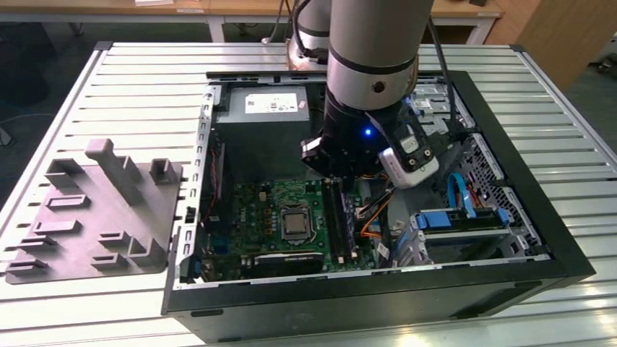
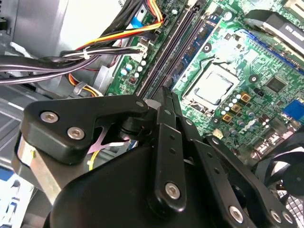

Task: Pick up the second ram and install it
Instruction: 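Insert the second ram into the second slot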

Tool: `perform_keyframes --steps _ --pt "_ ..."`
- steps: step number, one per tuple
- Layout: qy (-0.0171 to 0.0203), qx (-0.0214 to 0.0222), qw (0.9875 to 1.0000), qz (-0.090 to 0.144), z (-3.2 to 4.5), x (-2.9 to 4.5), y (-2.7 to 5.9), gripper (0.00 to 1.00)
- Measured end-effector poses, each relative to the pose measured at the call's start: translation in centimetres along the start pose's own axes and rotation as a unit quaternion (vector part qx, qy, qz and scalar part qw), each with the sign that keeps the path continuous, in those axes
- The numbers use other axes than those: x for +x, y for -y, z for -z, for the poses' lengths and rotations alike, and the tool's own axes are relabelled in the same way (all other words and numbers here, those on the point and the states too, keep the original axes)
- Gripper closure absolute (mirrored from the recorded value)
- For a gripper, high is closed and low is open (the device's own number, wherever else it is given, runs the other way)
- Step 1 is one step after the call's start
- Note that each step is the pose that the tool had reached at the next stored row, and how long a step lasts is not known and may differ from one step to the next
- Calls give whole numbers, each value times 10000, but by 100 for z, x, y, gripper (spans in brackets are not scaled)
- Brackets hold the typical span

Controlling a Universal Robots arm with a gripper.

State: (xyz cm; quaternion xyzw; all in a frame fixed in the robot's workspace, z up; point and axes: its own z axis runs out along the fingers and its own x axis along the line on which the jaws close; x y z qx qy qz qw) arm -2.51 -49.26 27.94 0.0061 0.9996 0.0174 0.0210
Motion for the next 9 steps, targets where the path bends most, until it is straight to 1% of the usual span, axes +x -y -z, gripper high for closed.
perform_keyframes --steps 3,7,9 --pt "0 0 10000 -1 -32 1 9 89" --pt "0 1 10000 -1 -95 5 16 89" --pt "0 0 10000 -2 -108 12 17 89"
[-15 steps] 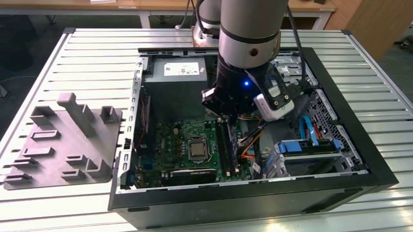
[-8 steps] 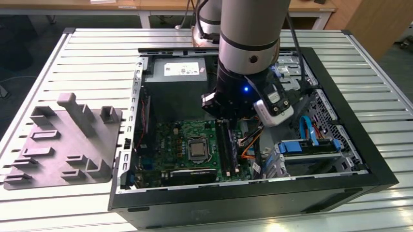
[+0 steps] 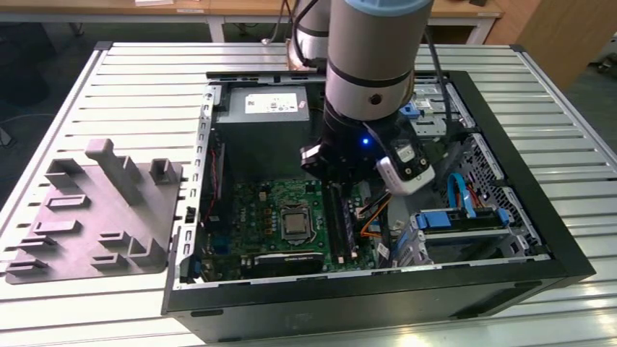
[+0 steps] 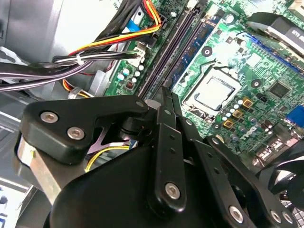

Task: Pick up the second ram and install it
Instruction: 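Insert the second ram into the second slot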

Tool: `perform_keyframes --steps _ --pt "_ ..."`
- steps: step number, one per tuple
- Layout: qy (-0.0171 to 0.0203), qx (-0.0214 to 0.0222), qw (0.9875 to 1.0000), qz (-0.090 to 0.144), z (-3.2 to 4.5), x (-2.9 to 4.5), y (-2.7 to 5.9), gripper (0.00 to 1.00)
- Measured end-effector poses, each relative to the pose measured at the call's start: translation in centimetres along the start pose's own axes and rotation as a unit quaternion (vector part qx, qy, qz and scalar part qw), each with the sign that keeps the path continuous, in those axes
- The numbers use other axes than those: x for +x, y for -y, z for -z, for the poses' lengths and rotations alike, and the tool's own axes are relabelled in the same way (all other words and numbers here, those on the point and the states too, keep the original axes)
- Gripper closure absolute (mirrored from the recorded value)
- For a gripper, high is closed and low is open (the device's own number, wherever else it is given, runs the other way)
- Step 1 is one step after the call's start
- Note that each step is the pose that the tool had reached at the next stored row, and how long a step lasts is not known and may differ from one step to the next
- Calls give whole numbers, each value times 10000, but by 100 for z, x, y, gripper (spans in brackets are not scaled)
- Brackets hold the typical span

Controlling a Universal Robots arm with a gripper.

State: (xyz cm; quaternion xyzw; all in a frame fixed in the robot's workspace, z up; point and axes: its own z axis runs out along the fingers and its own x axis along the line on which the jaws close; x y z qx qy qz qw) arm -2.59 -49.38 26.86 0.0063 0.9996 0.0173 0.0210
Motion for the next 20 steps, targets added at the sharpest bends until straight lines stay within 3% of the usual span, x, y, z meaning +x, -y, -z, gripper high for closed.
perform_keyframes --steps 4,11,20 --pt "0 -1 10000 0 -32 30 1 89" --pt "0 -1 10000 0 -157 51 6 89" --pt "0 -3 10000 0 -237 59 18 89"
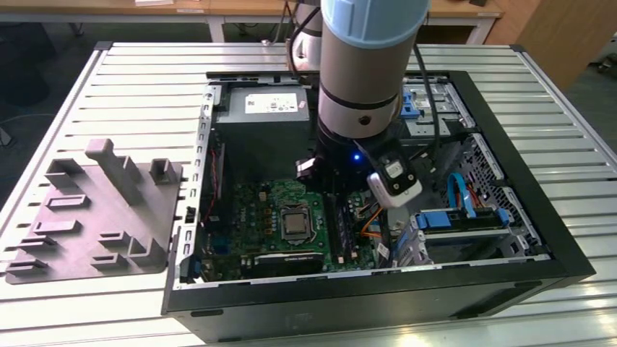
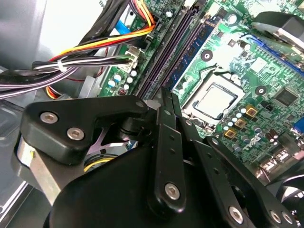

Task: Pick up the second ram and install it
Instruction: 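Insert the second ram into the second slot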

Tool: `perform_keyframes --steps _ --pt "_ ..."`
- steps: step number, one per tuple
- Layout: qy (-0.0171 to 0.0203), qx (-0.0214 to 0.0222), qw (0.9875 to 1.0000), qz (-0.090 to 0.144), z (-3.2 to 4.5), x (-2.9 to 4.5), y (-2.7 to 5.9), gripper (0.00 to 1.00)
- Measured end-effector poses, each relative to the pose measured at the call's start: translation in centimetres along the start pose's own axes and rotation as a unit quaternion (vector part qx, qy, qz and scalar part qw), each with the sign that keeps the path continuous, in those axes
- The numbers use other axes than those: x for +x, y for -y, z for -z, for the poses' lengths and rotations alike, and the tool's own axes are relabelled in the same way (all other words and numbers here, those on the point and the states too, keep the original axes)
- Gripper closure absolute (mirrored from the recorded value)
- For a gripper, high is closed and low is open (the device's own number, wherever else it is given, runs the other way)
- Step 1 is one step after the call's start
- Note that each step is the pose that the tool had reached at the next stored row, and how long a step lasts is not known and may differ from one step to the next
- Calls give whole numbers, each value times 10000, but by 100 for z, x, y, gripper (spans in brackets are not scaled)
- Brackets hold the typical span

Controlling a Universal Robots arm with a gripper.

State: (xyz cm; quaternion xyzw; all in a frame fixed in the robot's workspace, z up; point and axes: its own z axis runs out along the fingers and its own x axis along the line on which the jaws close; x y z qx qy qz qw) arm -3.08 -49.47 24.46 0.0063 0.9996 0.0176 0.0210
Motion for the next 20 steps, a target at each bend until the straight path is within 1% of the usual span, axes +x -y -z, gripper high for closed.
perform_keyframes --steps 3,4,6,7,11,17,20 --pt "0 -6 10000 0 -4 1 1 89" --pt "-1 -22 10000 -1 -5 2 3 89" --pt "-1 -70 10000 -3 -8 3 8 89" --pt "-1 -82 10000 -3 -11 4 12 89" --pt "-1 -85 10000 -3 -48 10 25 89" --pt "-1 -87 10000 -4 -74 22 26 89" --pt "-1 -87 10000 -3 -108 29 28 89"
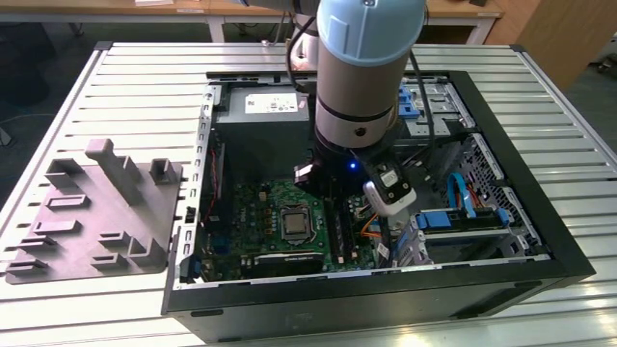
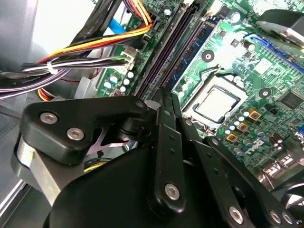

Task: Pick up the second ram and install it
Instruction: 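Insert the second ram into the second slot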

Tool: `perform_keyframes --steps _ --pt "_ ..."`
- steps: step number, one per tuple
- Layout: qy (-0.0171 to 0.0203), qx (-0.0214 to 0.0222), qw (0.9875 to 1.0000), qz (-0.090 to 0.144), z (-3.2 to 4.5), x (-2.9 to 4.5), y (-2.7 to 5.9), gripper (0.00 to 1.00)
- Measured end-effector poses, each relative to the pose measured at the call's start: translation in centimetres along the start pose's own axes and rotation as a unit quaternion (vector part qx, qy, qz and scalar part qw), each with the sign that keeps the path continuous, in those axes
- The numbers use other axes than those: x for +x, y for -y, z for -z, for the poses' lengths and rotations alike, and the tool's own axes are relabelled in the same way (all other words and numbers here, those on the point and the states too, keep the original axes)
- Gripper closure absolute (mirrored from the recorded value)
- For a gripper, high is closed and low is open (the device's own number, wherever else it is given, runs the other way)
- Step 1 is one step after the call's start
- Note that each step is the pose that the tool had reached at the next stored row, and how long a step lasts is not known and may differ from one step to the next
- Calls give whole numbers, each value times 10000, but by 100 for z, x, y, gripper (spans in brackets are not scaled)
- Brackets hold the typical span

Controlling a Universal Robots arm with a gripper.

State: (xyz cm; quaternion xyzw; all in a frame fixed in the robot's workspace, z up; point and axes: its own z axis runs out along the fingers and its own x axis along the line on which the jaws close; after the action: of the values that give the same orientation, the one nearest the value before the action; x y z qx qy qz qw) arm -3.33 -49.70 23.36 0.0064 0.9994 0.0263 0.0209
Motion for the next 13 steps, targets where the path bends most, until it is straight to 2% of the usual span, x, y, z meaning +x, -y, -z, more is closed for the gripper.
perform_keyframes --steps 3,6,13 --pt "-1 -1 10000 -1 -4 2 1 89" --pt "0 -28 10000 -3 -7 2 0 89" --pt "-1 -26 10000 -2 -14 2 2 89"
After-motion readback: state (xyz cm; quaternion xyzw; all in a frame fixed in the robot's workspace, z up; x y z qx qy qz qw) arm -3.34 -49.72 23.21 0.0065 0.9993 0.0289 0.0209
